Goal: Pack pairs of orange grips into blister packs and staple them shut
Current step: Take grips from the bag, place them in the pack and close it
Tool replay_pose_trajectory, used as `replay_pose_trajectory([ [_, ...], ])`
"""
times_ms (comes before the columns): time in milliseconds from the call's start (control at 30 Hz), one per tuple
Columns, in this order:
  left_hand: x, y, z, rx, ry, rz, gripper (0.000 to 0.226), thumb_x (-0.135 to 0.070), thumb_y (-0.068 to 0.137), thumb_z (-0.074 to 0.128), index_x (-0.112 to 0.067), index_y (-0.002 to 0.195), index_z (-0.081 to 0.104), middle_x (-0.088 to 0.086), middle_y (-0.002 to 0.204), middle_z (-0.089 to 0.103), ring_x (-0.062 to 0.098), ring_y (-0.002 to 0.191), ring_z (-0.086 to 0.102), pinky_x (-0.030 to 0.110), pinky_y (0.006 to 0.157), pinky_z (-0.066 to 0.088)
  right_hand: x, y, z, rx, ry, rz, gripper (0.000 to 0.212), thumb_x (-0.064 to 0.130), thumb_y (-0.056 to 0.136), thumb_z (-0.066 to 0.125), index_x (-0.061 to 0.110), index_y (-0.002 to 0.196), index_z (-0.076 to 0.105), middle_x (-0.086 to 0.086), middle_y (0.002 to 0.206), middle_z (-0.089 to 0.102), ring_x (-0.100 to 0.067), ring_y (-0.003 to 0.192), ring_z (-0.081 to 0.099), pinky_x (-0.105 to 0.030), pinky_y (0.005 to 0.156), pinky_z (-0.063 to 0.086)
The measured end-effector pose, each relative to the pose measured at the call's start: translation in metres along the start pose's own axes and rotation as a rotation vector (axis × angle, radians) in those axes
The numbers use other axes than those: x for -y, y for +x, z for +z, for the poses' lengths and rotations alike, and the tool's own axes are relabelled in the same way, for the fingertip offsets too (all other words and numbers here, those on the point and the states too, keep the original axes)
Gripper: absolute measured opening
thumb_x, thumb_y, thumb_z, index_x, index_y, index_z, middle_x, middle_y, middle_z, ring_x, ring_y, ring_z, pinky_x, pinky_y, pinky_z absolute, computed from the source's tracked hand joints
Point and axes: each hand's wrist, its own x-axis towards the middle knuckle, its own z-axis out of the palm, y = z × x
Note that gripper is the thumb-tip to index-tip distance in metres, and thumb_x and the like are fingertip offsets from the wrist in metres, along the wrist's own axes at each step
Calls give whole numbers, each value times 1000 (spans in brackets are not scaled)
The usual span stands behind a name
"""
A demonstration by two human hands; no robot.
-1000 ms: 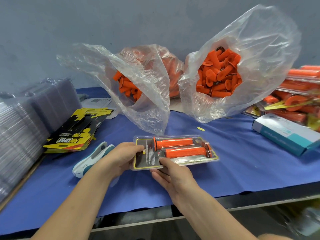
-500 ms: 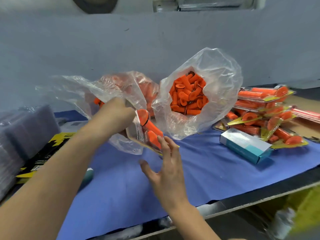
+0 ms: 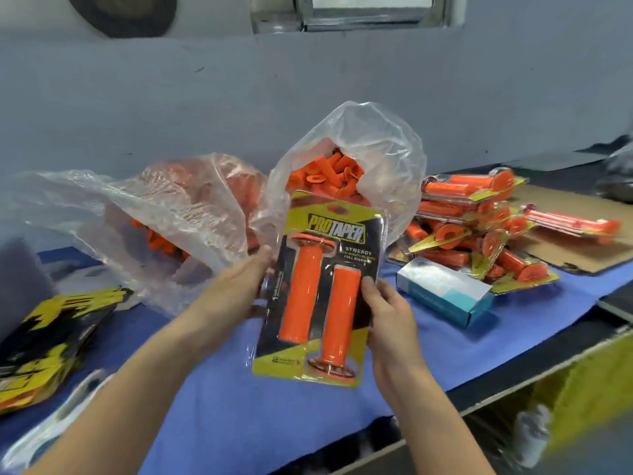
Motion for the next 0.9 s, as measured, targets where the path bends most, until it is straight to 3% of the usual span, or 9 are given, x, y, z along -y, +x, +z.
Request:
replay_pose_trajectory([
  [100, 14, 0, 31, -18, -103, 74, 38, -52, 96, 45, -30, 91, 76, 3, 92, 77, 15, 81, 73, 29, 68, 58, -2, 7, -10, -69, -9, 75, 35, 44, 102, 46, 19, 102, 71, 0, 92, 76, -18, 90, 72, -46, 89, 55],
  [200, 18, 2, 54, -52, -110, 171, 43, -46, 102, 41, -16, 96, 72, 14, 91, 75, 21, 80, 71, 42, 73, 57, 0, 9, -16, -122, -37, 113, 52, 56, 101, 34, 21, 97, 72, 3, 84, 77, -14, 83, 74, -39, 79, 57],
  [267, 16, 3, 63, -55, -139, 187, 46, -46, 102, 40, -12, 94, 69, 17, 86, 73, 23, 74, 69, 42, 66, 58, 1, 12, -22, -148, -66, 107, 55, 60, 99, 32, 23, 91, 72, 5, 80, 76, -12, 80, 73, -36, 76, 57],
  [400, 9, 5, 74, -61, -260, -10, 48, -52, 98, 47, -20, 75, 75, 6, 71, 75, 18, 57, 71, 25, 42, 52, 10, 16, -32, -125, 33, 139, 57, 61, 98, 34, 20, 99, 73, 0, 87, 77, -17, 85, 74, -33, 71, 60],
  [500, 9, 14, 84, -34, -228, -95, 51, -59, 95, 47, -25, 72, 78, 5, 75, 76, 19, 61, 73, 31, 50, 55, 12, 17, -42, -133, 118, 156, 53, 59, 98, 39, 18, 99, 73, -3, 86, 77, -16, 77, 75, -27, 57, 58],
  [600, 15, 15, 91, 97, -118, 52, 36, -63, 90, 51, -38, 84, 76, -6, 92, 77, 16, 85, 74, 37, 78, 57, 16, 22, -59, -256, 197, 164, 49, 61, 97, 43, 20, 96, 71, -4, 82, 77, -19, 76, 75, -39, 71, 61],
  [667, 22, 9, 96, 268, 21, 114, 33, -66, 84, 60, -38, 97, 71, -11, 108, 72, 21, 93, 72, 38, 92, 52, 22, 27, -75, -346, 280, 159, 47, 62, 96, 44, 21, 98, 67, -4, 76, 76, -19, 71, 75, -38, 63, 62],
  [767, 25, 3, 110, 449, 50, 143, 30, -56, 93, 56, -31, 108, 65, 5, 111, 68, 33, 83, 71, 43, 83, 58, 30, 34, -98, -417, 314, 124, 48, 65, 94, 44, 22, 102, 64, -2, 73, 76, -18, 67, 74, -39, 64, 61],
  [900, 0, 14, 133, 420, -9, 256, 17, -29, 102, 48, -18, 97, 60, 5, 83, 73, 26, 66, 70, 30, 65, 58, 36, 37, -114, -442, 390, 47, 47, 64, 96, 42, 26, 101, 68, -2, 86, 77, -21, 80, 75, -44, 75, 60],
])
